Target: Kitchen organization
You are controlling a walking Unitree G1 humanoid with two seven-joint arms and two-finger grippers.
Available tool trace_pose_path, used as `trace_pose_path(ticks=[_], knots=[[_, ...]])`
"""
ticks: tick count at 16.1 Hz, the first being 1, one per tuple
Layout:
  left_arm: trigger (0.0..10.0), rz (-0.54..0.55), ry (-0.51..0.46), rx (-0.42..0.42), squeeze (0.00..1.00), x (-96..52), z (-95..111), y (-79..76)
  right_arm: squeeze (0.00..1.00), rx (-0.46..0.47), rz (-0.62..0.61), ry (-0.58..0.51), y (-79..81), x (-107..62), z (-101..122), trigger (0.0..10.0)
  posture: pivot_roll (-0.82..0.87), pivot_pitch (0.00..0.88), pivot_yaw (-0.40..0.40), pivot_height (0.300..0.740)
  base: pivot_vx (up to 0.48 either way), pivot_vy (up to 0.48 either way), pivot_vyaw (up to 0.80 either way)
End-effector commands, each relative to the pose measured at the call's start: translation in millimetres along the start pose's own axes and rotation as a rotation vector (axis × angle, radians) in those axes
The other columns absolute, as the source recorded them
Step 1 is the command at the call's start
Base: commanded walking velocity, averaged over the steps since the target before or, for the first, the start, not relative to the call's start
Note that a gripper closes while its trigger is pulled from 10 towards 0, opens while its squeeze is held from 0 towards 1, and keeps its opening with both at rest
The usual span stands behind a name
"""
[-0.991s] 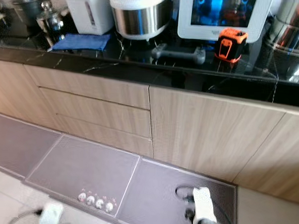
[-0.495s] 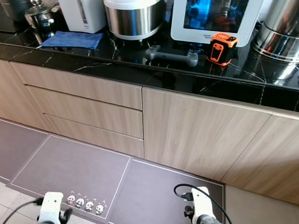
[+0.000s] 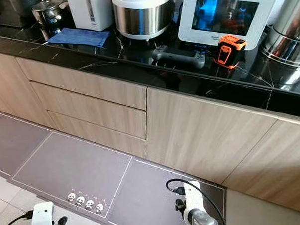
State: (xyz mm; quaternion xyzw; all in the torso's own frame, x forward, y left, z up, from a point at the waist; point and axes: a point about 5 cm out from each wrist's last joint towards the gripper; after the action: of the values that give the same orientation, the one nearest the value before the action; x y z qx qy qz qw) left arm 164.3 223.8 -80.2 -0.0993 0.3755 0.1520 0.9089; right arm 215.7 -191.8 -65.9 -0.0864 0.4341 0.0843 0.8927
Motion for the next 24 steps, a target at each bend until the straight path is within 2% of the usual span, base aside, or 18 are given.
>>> trace_pose_path(ticks=[1, 7, 9, 12, 16, 20, 24], knots=[[10.0, 0.005, 0.003, -0.004, 0.0, -1.1, -1, 5.4, 0.0, 0.018, -0.004, -0.001, 0.8, 0.0, -1, 10.0, -0.06, 0.031, 0.028, 0.74, 0.0, 0.0, 0.0], [10.0, -0.061, 0.024, 0.068, 0.0, 1.3, 2, -2.3, 0.0, 0.023, -0.042, 0.036, -5.3, -3.4, -14, 10.0, -0.05, 0.067, 0.06, 0.74, 0.0, 0.0, 0.0], [10.0, -0.08, 0.043, 0.112, 0.0, -0.1, -3, -2.8, 0.0, 0.04, -0.082, 0.042, -15.2, -6.5, -20, 10.0, -0.06, 0.062, 0.071, 0.74, 0.0, 0.0, 0.0], [10.0, -0.087, 0.053, 0.112, 0.0, -0.9, -5, -2.2, 0.0, 0.032, -0.123, 0.054, -31.1, -11.6, -26, 10.0, -0.07, 0.054, 0.08, 0.74, 0.0, 0.0, 0.0], [10.0, -0.088, 0.076, 0.12, 0.0, -3.4, -11, 1.0, 0.0, 0.048, -0.158, 0.073, -42.2, -17.2, -36, 10.0, -0.07, 0.04, 0.081, 0.74, 0.0, 0.0, 0.0], [10.0, -0.076, 0.089, 0.111, 0.0, -6.4, -17, 6.0, 0.0, 0.069, -0.159, 0.093, -39.3, -18.4, -44, 10.0, -0.07, 0.032, 0.079, 0.74, 0.0, 0.0, -0.33], [10.0, -0.072, 0.097, 0.105, 0.0, -6.8, -19, 6.4, 0.0, 0.067, -0.139, 0.083, -29.7, -14.2, -38, 10.0, -0.07, 0.028, 0.081, 0.74, 0.0, 0.0, -0.78]])
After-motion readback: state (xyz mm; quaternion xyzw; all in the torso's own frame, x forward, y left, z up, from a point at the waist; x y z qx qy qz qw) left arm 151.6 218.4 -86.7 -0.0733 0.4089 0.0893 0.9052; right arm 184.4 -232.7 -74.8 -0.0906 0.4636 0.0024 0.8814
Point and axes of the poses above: a point about 5 cm out from each wrist's last joint towards the gripper, its own x axis pointing out of the wrist towards the gripper, its own z axis along the axis of the wrist's last joint, y = z × x, and after that the axes turned 9 degrees about -x, right-handed
